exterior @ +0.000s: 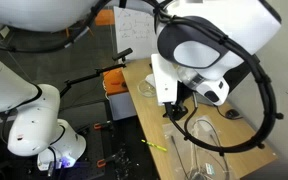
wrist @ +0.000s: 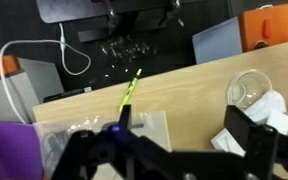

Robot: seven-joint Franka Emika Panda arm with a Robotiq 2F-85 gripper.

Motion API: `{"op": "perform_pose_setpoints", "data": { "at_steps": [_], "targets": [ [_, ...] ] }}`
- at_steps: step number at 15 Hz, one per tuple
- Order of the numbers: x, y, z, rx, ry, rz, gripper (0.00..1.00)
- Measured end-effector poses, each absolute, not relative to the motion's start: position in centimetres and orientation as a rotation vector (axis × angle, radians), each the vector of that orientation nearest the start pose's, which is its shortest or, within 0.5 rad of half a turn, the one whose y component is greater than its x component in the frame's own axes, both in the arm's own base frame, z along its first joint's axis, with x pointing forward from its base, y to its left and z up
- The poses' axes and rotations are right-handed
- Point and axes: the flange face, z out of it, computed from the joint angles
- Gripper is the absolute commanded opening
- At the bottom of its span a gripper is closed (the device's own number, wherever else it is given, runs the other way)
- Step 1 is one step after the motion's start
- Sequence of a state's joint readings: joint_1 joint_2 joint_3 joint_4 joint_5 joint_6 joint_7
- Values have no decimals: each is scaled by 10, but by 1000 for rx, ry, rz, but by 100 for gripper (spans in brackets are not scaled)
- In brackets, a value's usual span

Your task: Put the pen in the glass bowl

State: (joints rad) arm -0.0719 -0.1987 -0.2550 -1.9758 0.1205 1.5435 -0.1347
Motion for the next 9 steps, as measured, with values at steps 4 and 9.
{"op": "perform_pose_setpoints", "data": {
  "at_steps": [4, 9],
  "targets": [
    [451, -147, 530, -2895, 287, 296, 100],
    [465, -151, 482, -2910, 383, 291, 100]
  ]
}}
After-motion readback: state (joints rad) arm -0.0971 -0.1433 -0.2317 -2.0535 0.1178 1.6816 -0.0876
